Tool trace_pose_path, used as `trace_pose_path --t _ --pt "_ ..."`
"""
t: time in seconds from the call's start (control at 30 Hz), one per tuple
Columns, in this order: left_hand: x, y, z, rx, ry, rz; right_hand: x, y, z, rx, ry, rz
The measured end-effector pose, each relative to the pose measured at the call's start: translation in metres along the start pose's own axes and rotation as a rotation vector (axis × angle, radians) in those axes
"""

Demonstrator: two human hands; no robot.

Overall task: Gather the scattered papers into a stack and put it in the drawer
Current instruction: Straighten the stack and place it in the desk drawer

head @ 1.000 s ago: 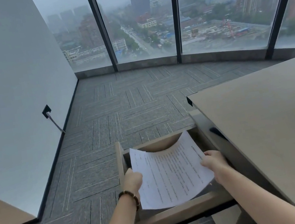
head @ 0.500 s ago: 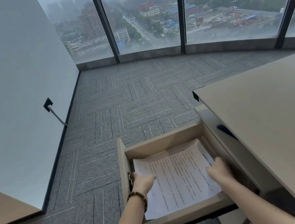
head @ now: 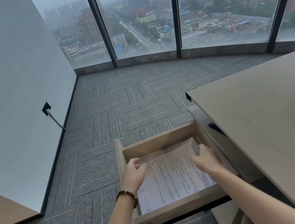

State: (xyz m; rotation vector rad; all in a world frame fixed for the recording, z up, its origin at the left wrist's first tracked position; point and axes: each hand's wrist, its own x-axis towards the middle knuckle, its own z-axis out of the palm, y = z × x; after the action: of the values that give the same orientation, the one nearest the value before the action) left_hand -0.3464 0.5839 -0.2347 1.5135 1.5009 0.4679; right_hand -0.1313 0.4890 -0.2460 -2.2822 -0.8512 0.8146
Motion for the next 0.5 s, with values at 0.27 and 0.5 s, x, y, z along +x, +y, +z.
trace_pose_path --t 0.27,0.5 --pt "-0.007 -0.010 -0.030 0.102 0.300 0.202 -0.032 -0.040 -0.053 -0.025 0.078 -0.279" --pt "0.002 -0.030 -0.025 -0.082 0.092 -0.065 -0.040 -0.036 -0.102 -0.055 0.322 -0.615"
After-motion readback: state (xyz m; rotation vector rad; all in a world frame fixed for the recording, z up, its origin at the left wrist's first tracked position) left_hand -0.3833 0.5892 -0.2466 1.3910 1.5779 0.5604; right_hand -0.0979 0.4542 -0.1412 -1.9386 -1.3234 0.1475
